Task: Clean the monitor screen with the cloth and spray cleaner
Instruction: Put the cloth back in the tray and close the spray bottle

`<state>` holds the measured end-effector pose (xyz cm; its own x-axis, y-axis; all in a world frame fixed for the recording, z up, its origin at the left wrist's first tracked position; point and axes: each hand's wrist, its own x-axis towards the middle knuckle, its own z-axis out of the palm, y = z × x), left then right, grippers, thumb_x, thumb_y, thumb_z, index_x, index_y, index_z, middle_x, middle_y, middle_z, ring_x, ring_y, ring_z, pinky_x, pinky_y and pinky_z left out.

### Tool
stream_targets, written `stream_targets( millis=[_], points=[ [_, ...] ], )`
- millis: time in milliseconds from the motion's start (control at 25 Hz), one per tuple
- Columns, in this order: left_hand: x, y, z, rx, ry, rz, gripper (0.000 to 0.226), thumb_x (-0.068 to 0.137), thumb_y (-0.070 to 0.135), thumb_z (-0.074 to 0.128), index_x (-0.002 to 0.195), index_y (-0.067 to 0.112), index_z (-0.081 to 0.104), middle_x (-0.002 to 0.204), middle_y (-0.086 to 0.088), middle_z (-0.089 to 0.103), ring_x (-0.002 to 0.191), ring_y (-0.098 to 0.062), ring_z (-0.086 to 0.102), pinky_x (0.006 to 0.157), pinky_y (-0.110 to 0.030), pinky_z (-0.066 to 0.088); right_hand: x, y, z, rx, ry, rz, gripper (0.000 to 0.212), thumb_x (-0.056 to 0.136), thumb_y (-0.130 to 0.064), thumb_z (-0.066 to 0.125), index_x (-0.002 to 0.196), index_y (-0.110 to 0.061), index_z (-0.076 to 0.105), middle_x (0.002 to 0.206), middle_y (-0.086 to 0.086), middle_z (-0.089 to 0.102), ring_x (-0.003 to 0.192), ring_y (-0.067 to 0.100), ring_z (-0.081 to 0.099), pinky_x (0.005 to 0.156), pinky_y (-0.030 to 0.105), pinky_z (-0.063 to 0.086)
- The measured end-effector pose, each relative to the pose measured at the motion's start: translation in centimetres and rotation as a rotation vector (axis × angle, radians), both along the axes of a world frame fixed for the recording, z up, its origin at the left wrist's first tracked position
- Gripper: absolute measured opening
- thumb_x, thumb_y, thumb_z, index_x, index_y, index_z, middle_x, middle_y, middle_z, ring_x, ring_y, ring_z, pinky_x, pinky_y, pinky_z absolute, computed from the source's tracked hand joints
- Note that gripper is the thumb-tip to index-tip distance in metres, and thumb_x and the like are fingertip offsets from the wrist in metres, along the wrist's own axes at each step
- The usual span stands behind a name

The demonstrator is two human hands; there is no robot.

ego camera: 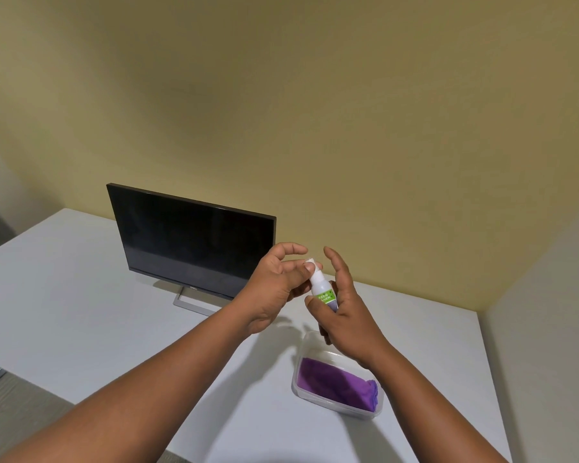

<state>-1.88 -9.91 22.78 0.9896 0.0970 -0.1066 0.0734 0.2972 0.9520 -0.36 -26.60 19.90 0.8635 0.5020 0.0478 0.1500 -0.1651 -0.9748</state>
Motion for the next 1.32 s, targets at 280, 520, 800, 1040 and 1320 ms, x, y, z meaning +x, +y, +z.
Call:
stream_targets(
  millis=[280, 520, 800, 1040, 1320],
  points=[
    [0.0, -0.3, -0.3, 0.041, 0.048, -0.090, 0.030, 0.097, 0.002, 0.067, 0.125, 0.010, 0.058, 0.096, -0.015, 0.075, 0.080, -0.021, 0.069, 0.079, -0.031, 0.055, -0.4, 0.4, 0.3, -0.002, -0.013, 0.030, 0.073, 0.093, -0.015, 0.060, 0.143, -0.062, 0.036, 0.084, 0.023, 0.064, 0.049, 0.027, 0.055, 0.051, 0.042, 0.056],
    [0.2, -0.6, -0.1, 0.041, 0.080, -0.100, 0.033, 0.096, 0.002, 0.068, 0.127, 0.005, 0.058, 0.095, -0.018, 0.073, 0.072, -0.022, 0.060, 0.070, -0.029, 0.052, -0.4, 0.3, 0.1, 0.053, 0.030, 0.007, 0.066, 0.094, -0.019, 0.064, 0.142, -0.057, 0.040, 0.088, 0.013, 0.066, 0.050, 0.024, 0.054, 0.049, 0.035, 0.052],
    [0.4, -0.7, 0.0, 0.029, 0.086, -0.138, 0.034, 0.096, 0.000, 0.068, 0.128, 0.003, 0.057, 0.095, -0.020, 0.070, 0.078, -0.022, 0.066, 0.073, -0.027, 0.056, -0.2, 0.0, -0.2, 0.030, 0.001, 0.018, 0.068, 0.094, -0.020, 0.066, 0.143, -0.057, 0.039, 0.082, -0.008, 0.066, 0.052, 0.021, 0.052, 0.052, 0.032, 0.049],
    [0.5, -1.0, 0.0, 0.034, 0.088, -0.131, 0.034, 0.096, 0.000, 0.067, 0.128, 0.004, 0.057, 0.090, -0.017, 0.071, 0.076, -0.022, 0.066, 0.070, -0.025, 0.055, 0.1, -0.1, -0.7, 0.009, -0.038, -0.020, 0.059, 0.093, -0.021, 0.064, 0.138, -0.052, 0.041, 0.076, -0.014, 0.063, 0.049, 0.014, 0.050, 0.052, 0.031, 0.046],
    [0.6, -1.3, -0.7, 0.052, 0.098, -0.143, 0.033, 0.097, 0.004, 0.068, 0.128, 0.007, 0.058, 0.094, -0.022, 0.070, 0.088, -0.032, 0.058, 0.076, -0.032, 0.051, 0.2, -0.3, -1.1, 0.048, 0.020, -0.019, 0.059, 0.094, -0.015, 0.061, 0.138, -0.050, 0.043, 0.080, -0.005, 0.064, 0.048, 0.019, 0.052, 0.048, 0.031, 0.047]
  ],
)
